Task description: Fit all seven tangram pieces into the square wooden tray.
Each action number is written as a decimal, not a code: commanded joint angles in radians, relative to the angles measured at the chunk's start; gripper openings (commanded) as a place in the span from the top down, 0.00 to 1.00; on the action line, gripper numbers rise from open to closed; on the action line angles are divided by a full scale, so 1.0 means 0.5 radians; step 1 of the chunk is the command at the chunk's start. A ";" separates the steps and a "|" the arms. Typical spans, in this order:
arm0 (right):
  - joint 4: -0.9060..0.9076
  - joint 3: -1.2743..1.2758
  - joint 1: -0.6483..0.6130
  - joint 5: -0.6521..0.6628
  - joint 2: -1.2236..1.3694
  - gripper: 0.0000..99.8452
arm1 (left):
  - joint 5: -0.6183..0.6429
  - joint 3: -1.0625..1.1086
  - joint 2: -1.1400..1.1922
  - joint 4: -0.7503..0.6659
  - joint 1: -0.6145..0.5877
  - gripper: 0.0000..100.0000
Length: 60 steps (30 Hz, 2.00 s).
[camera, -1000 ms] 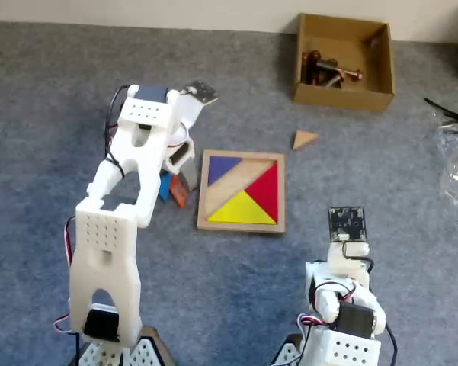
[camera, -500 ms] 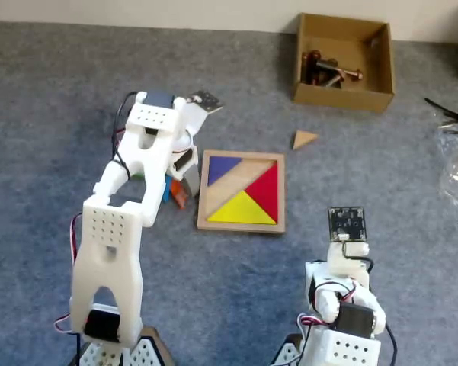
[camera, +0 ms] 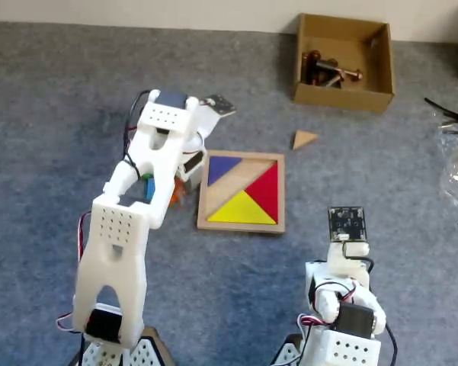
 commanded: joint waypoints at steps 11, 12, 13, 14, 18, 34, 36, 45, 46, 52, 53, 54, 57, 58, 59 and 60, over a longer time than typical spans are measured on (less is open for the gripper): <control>-0.054 0.219 -0.008 -0.009 -0.017 0.99 | -0.015 -0.130 -0.081 0.083 0.011 0.92; -0.054 0.219 -0.008 -0.009 -0.017 0.99 | -0.015 -0.130 -0.106 0.086 0.011 0.92; -0.054 0.219 -0.008 -0.009 -0.017 0.99 | -0.015 -0.130 -0.133 0.086 0.011 0.92; -0.054 0.219 -0.008 -0.009 -0.017 0.99 | -0.015 -0.130 -0.158 0.089 0.011 0.92; -0.054 0.219 -0.008 -0.009 -0.017 0.99 | -0.015 -0.130 -0.253 0.089 0.011 0.92; -0.054 0.219 -0.008 -0.009 -0.017 0.99 | -0.015 -0.127 -0.502 0.089 0.373 0.92; -0.054 0.219 -0.008 -0.009 -0.017 0.99 | -0.015 -0.127 -0.539 0.107 0.394 0.92; -0.054 0.219 -0.008 -0.009 -0.017 0.99 | -0.021 -0.130 -0.575 0.153 0.376 0.92; -0.054 0.219 -0.008 -0.009 -0.017 0.99 | -0.021 -0.133 -0.578 0.153 0.379 0.92; -0.054 0.219 -0.008 -0.009 -0.017 0.99 | -0.025 -0.391 -0.578 0.172 0.391 0.92; -0.054 0.219 -0.008 -0.009 -0.017 0.99 | -0.025 -0.443 -0.578 0.184 0.385 0.92; -0.054 0.219 -0.008 -0.009 -0.017 0.99 | -0.025 -0.480 -0.578 0.190 0.367 0.92; -0.054 0.219 -0.008 -0.009 -0.017 0.99 | -0.025 -0.520 -0.578 0.190 0.278 0.92; -0.054 0.219 -0.008 -0.009 -0.017 0.99 | -0.025 -0.520 -0.578 0.190 0.238 0.92; -0.054 0.219 -0.008 -0.009 -0.017 0.99 | -0.025 -0.520 -0.578 0.187 0.204 0.92; -0.054 0.219 -0.008 -0.009 -0.017 0.99 | -0.025 -0.520 -0.578 0.187 0.170 0.92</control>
